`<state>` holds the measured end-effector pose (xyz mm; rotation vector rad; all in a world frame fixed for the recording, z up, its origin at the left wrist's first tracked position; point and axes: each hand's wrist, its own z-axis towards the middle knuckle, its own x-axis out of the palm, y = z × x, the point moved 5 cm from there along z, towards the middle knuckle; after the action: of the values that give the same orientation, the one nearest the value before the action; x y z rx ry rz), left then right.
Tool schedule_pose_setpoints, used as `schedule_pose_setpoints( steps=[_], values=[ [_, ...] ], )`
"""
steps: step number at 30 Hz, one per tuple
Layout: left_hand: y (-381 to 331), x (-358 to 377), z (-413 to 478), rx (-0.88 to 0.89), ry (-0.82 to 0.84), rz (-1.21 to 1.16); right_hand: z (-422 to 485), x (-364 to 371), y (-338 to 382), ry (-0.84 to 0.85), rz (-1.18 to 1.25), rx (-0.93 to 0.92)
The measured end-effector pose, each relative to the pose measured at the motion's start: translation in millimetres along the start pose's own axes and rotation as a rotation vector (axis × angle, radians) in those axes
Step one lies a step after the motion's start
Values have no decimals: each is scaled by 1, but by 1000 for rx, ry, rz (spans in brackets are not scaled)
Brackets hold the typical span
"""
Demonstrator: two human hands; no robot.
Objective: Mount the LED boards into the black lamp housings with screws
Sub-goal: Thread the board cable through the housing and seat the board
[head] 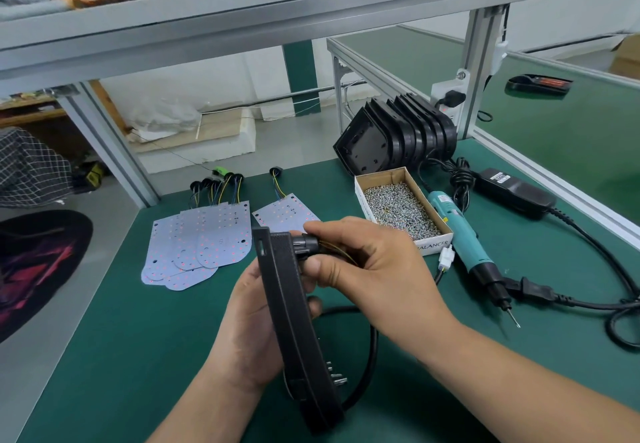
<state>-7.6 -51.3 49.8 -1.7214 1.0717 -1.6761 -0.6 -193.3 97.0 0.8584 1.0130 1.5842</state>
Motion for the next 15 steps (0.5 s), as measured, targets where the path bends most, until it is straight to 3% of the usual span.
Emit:
schedule_pose_setpoints(
  steps=[12,15],
  values=[
    [-1,-4,6,140,-42,117,-4,0,4,-44,-524,-249],
    [-2,0,2,110,-58,81,-6,3,6,-12,-554,-289]
  ],
)
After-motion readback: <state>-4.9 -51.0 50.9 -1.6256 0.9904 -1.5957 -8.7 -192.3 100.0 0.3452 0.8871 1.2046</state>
